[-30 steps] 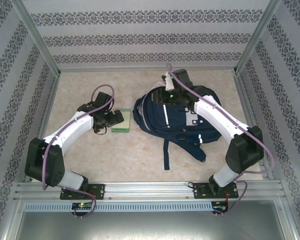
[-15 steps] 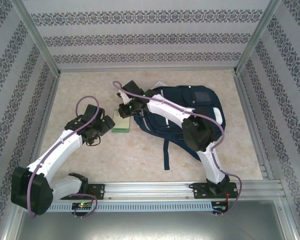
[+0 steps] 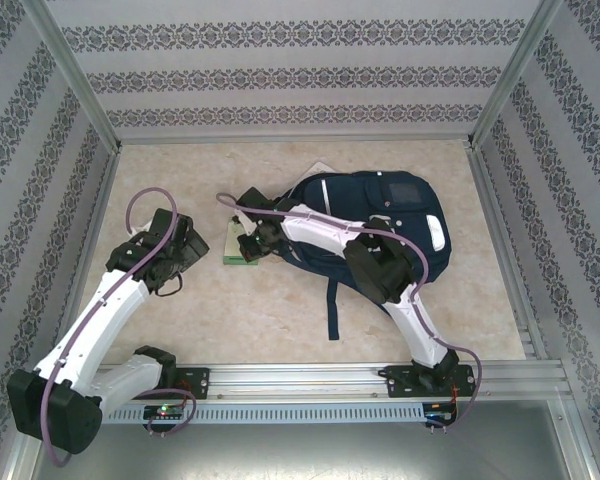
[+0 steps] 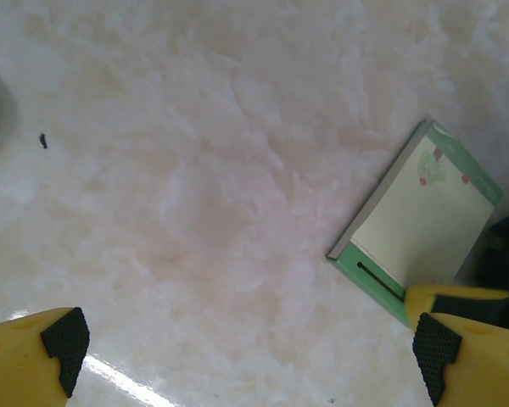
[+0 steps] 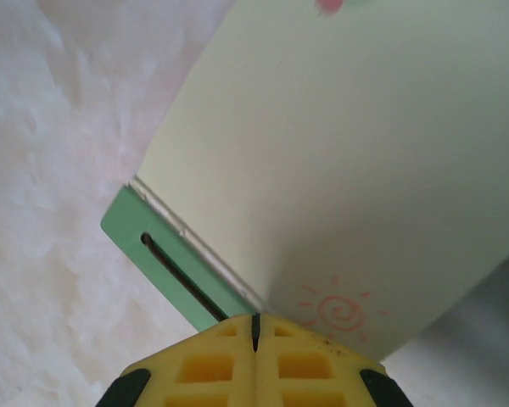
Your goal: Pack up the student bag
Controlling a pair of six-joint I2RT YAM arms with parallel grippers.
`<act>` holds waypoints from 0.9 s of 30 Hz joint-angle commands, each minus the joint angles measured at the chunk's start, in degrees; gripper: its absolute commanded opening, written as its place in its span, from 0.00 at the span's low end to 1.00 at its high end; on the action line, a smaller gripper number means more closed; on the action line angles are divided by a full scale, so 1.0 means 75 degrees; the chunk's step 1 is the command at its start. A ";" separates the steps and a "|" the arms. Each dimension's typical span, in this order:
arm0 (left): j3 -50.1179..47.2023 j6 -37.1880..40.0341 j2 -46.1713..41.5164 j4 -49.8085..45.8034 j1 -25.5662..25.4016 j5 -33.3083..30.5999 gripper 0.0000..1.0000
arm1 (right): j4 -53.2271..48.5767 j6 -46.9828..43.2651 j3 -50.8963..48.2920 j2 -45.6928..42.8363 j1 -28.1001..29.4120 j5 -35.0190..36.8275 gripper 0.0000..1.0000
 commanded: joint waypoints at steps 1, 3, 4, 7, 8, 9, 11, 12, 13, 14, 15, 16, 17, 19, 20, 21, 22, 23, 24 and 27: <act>0.0067 0.0239 -0.0041 -0.0486 0.0108 -0.0208 1.00 | 0.0010 0.0201 -0.0048 0.0325 0.0262 -0.0145 0.02; 0.0038 0.0227 -0.0048 -0.0473 0.0106 -0.0188 1.00 | 0.0010 0.0304 0.0110 0.0402 0.0428 -0.0334 0.02; 0.0007 0.0227 -0.0054 -0.0458 0.0113 -0.0177 1.00 | 0.0041 0.0357 0.0238 0.0430 0.0530 -0.0397 0.02; -0.0105 0.0141 -0.0054 -0.0333 0.0123 -0.0047 1.00 | 0.0152 0.0635 0.0719 0.0575 0.0674 -0.0780 0.04; -0.0162 0.0097 -0.0043 -0.0254 0.0117 0.0051 1.00 | 0.0211 0.0759 0.0868 0.0606 0.0660 -0.0949 0.05; -0.0238 0.0021 -0.0032 -0.0182 0.0124 0.0139 1.00 | 0.0242 0.0811 0.0983 0.0598 0.0652 -0.1029 0.05; -0.0407 -0.0196 -0.0031 -0.0046 0.0158 0.0345 1.00 | 0.0249 0.0818 0.1131 0.0468 0.0577 -0.0968 0.07; -0.0525 -0.0315 -0.0040 0.0051 0.0176 0.0447 1.00 | 0.0256 0.0823 0.1125 0.0385 0.0500 -0.0877 0.07; -0.0690 -0.0443 -0.0068 0.0243 0.0183 0.0652 1.00 | 0.0256 0.0800 0.1105 0.0281 0.0399 -0.0786 0.08; -0.0911 -0.0570 -0.0106 0.0515 0.0185 0.0899 1.00 | 0.0246 0.0757 0.1086 0.0215 0.0301 -0.0698 0.08; -0.1126 -0.0683 -0.0140 0.0824 0.0185 0.1123 1.00 | 0.0217 0.0680 0.1073 0.0164 0.0209 -0.0572 0.10; -0.1371 -0.0770 -0.0180 0.1229 0.0194 0.1361 1.00 | 0.0151 0.0557 0.1088 0.0139 0.0107 -0.0399 0.13; -0.1596 -0.0801 -0.0205 0.1656 0.0187 0.1579 1.00 | 0.0041 0.0444 0.1160 0.0176 0.0007 -0.0249 0.15; -0.1982 -0.0923 -0.0230 0.2330 0.0200 0.1786 1.00 | -0.0056 0.0303 0.1294 0.0281 -0.0186 -0.0030 0.20; -0.2199 -0.1019 -0.0241 0.2683 0.0199 0.1890 1.00 | -0.0006 0.0243 0.1316 0.0347 -0.0273 0.0104 0.23; -0.2377 -0.1099 -0.0263 0.3031 0.0199 0.2011 1.00 | -0.0008 0.0166 0.1362 0.0422 -0.0324 0.0241 0.25; -0.2619 -0.1258 -0.0297 0.3458 0.0196 0.2140 1.00 | -0.0030 0.0057 0.1454 0.0519 -0.0376 0.0364 0.26; -0.2880 -0.1425 -0.0341 0.3896 0.0202 0.2241 1.00 | -0.0060 -0.0045 0.1585 0.0629 -0.0413 0.0434 0.28; -0.3101 -0.1571 -0.0377 0.4285 0.0200 0.2300 1.00 | -0.0088 -0.0127 0.1691 0.0724 -0.0444 0.0478 0.30; -0.3648 -0.1883 -0.0395 0.5127 0.0199 0.2291 1.00 | -0.0190 -0.0361 0.2003 0.0988 -0.0514 0.0665 0.32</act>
